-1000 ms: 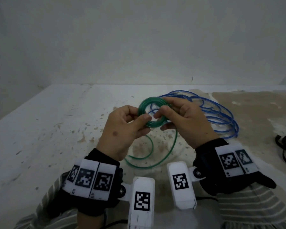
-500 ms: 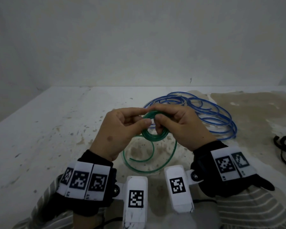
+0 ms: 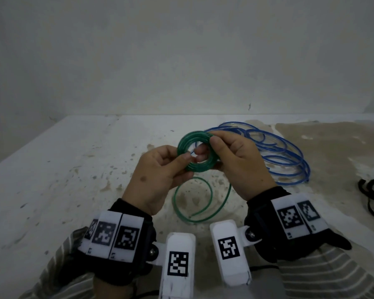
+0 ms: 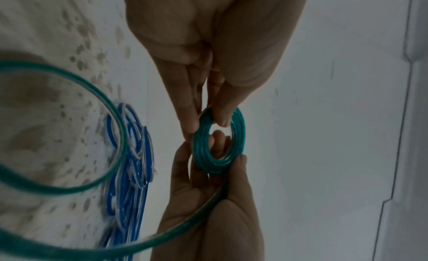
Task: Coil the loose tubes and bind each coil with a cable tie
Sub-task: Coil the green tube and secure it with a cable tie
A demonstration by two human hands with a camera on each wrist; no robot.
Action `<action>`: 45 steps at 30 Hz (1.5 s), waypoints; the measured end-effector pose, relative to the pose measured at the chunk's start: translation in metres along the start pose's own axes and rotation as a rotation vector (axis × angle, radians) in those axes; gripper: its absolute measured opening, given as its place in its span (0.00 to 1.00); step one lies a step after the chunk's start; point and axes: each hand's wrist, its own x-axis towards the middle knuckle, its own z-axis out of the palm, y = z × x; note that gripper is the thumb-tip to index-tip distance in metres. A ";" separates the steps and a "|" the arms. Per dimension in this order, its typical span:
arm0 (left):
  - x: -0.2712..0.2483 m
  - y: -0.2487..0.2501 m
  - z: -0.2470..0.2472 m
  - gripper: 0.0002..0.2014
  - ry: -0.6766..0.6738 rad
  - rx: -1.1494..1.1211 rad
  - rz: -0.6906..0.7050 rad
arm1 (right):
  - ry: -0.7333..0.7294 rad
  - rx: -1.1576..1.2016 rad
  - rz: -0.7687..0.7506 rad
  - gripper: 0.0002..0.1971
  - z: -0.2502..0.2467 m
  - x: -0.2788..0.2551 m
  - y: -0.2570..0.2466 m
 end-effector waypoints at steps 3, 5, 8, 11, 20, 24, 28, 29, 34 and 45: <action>-0.003 -0.003 0.003 0.02 -0.102 0.114 -0.053 | 0.043 -0.119 -0.056 0.13 -0.002 0.001 0.001; -0.003 -0.003 0.004 0.05 -0.096 0.199 -0.005 | 0.040 -0.200 -0.089 0.12 -0.004 0.001 0.001; -0.002 0.000 0.000 0.13 -0.061 0.202 0.093 | -0.003 -0.285 -0.110 0.12 -0.004 0.001 0.001; -0.003 0.002 -0.002 0.16 -0.137 0.282 0.102 | -0.028 -0.320 -0.121 0.10 -0.003 0.001 0.003; -0.005 0.006 -0.004 0.10 -0.162 0.206 0.072 | -0.025 -0.067 -0.021 0.10 -0.002 0.000 0.001; -0.004 0.006 -0.001 0.12 -0.108 -0.029 -0.005 | -0.023 0.035 0.027 0.14 -0.002 0.000 0.002; -0.006 0.002 0.005 0.12 -0.138 -0.027 -0.038 | 0.027 -0.003 0.000 0.16 -0.001 0.002 0.002; -0.007 0.002 0.006 0.13 -0.160 0.025 -0.039 | 0.036 -0.045 -0.004 0.17 -0.002 0.002 0.002; -0.005 0.009 -0.003 0.21 -0.112 0.115 0.004 | -0.073 -0.351 -0.019 0.20 -0.002 -0.001 0.000; -0.008 0.009 0.000 0.04 -0.136 0.280 0.063 | -0.022 -0.119 0.018 0.11 0.001 -0.001 -0.002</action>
